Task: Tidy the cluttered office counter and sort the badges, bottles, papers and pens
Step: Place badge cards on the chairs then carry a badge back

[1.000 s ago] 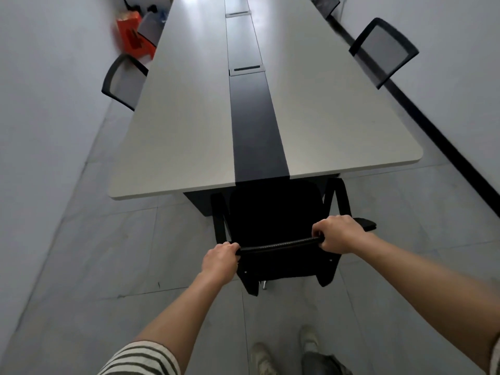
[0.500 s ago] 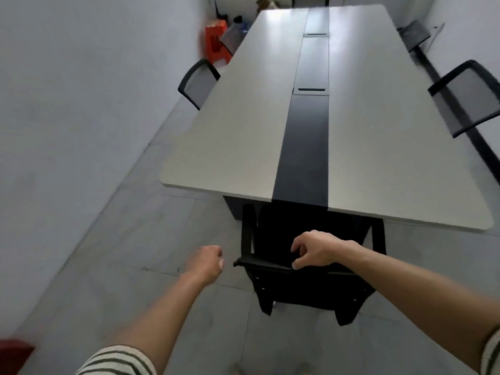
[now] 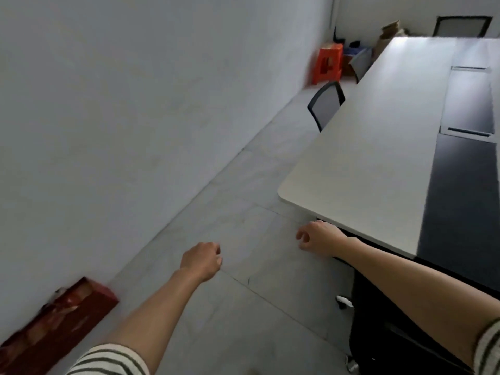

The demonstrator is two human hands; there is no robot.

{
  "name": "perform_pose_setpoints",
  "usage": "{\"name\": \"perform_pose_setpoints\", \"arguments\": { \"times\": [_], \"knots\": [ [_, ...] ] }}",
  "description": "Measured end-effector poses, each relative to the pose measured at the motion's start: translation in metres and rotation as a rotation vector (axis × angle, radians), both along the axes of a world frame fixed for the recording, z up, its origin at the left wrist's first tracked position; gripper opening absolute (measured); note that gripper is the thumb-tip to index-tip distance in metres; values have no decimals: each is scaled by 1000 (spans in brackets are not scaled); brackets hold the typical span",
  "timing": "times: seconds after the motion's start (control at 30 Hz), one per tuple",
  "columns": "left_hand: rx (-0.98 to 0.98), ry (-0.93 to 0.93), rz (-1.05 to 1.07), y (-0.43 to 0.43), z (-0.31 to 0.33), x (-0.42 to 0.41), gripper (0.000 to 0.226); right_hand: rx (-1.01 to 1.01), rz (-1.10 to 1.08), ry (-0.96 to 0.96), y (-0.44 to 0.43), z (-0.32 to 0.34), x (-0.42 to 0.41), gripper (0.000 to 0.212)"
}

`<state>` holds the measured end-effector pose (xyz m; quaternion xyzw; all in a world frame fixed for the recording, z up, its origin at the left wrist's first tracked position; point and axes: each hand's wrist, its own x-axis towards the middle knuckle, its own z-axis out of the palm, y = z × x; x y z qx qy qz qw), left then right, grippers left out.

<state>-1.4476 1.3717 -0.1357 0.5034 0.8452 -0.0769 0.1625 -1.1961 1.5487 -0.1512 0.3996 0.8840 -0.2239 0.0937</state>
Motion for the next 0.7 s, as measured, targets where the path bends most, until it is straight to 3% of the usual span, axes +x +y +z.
{"name": "perform_pose_setpoints", "arguments": {
  "times": [0.33, 0.7],
  "knots": [
    [33, -30, 31, 65, 5, -163, 33, 1, -6, 9, 72, 2, -170, 27],
    [14, -78, -60, 279, -5, -299, 35, -6, -108, -6, 271, -24, -309, 25]
  ]
}}
